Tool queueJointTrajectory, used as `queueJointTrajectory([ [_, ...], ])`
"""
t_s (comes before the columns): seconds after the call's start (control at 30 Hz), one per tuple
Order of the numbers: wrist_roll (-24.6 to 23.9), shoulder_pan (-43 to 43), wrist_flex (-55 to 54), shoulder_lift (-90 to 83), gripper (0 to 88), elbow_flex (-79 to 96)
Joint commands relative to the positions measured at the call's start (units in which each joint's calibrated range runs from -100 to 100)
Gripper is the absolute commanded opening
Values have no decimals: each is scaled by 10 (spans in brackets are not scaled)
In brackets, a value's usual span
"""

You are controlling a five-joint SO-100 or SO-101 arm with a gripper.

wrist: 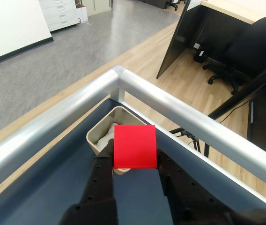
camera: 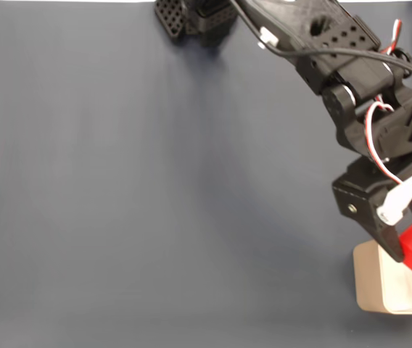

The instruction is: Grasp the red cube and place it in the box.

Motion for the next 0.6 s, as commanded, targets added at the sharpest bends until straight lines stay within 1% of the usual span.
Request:
queueJointTrajectory([
  [0.0, -4, -7, 0, 16, 0, -66],
  [0.27, -9, -11, 2, 88, 0, -152],
  [0.57, -14, -16, 1, 121, 0, -170],
])
